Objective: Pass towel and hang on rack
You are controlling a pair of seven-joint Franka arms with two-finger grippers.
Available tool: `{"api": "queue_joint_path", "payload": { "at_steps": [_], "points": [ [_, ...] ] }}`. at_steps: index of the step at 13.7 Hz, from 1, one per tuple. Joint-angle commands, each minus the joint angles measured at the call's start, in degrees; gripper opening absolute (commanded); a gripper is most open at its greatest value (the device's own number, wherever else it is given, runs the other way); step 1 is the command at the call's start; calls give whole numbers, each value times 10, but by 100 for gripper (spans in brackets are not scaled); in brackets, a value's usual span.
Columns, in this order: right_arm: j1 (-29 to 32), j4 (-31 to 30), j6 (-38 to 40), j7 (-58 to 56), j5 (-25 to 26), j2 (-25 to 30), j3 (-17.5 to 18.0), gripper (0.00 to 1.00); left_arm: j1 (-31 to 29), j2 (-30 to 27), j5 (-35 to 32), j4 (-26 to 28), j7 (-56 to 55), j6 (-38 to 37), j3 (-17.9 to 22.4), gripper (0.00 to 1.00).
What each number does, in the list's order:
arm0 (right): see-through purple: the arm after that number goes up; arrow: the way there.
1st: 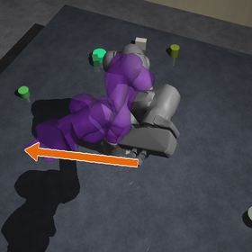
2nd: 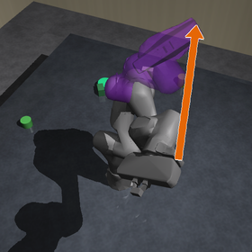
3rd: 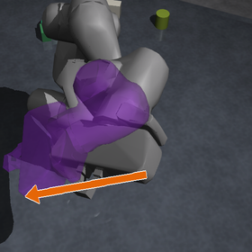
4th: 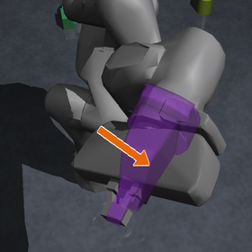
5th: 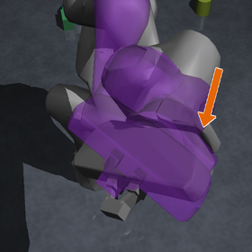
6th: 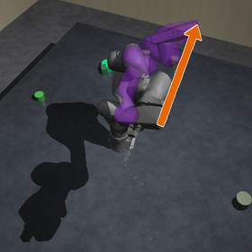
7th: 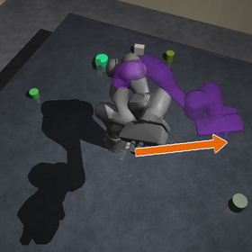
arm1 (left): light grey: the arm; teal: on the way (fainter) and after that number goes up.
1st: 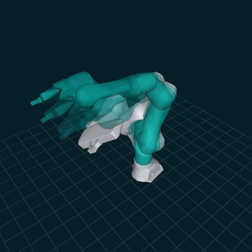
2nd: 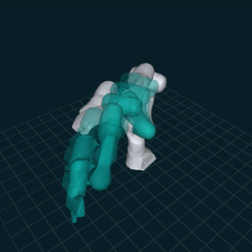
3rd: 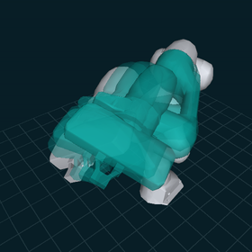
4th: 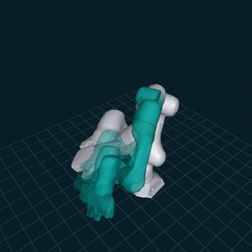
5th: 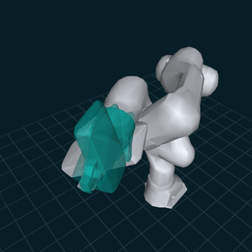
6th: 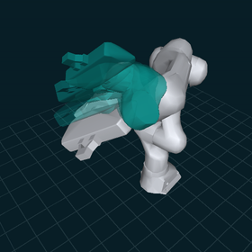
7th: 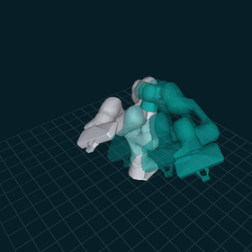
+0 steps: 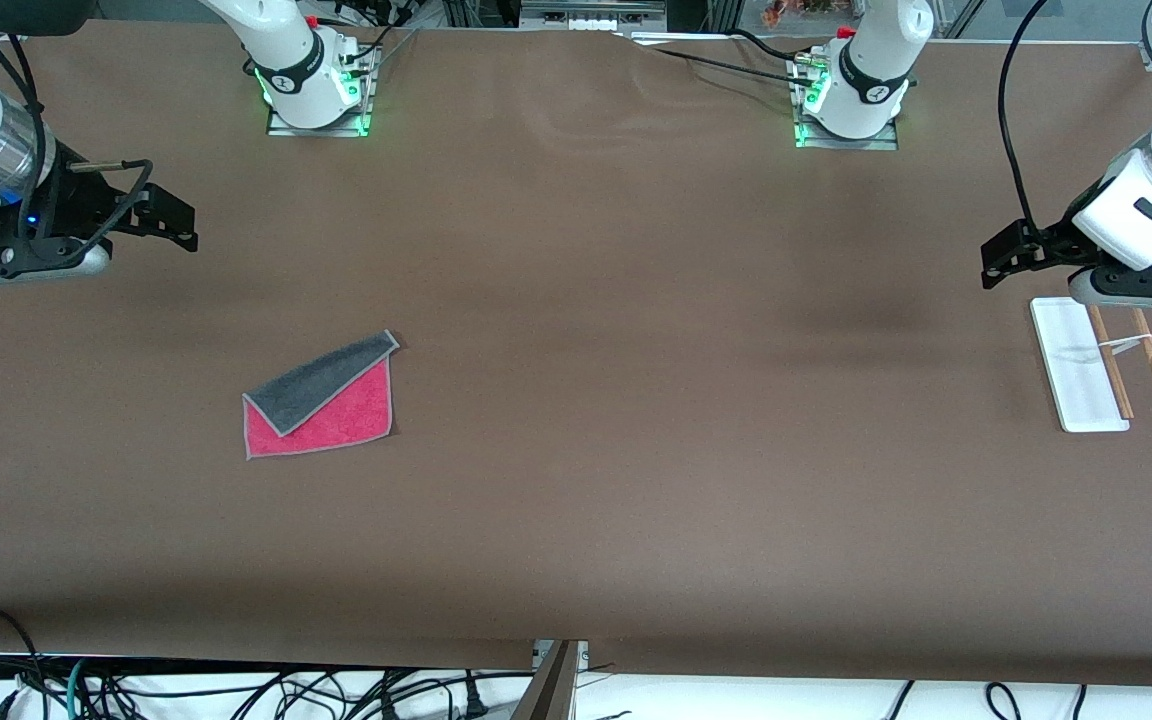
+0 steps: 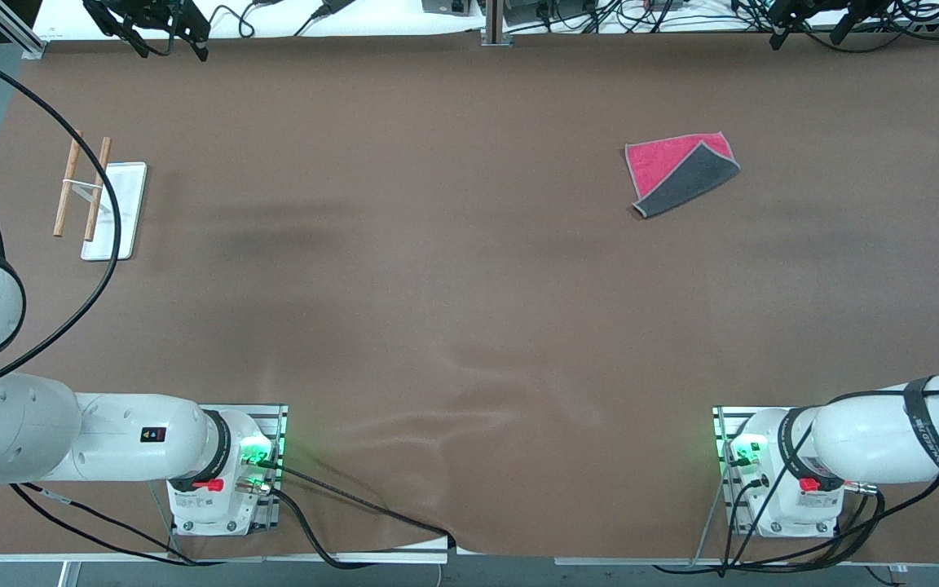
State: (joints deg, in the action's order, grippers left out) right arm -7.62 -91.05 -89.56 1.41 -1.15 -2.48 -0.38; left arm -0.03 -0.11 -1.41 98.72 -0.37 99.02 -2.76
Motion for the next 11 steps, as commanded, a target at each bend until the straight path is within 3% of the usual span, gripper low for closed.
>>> {"api": "queue_joint_path", "payload": {
  "at_steps": [1,11],
  "points": [
    [9,9,13,-9,8,-2,8,100,1,10,-12,-17,-4,-11,-3,100],
    [9,4,1,-4,9,-17,7,100,4,20,-13,-33,-2,-11,-5,100]
  ]
}}
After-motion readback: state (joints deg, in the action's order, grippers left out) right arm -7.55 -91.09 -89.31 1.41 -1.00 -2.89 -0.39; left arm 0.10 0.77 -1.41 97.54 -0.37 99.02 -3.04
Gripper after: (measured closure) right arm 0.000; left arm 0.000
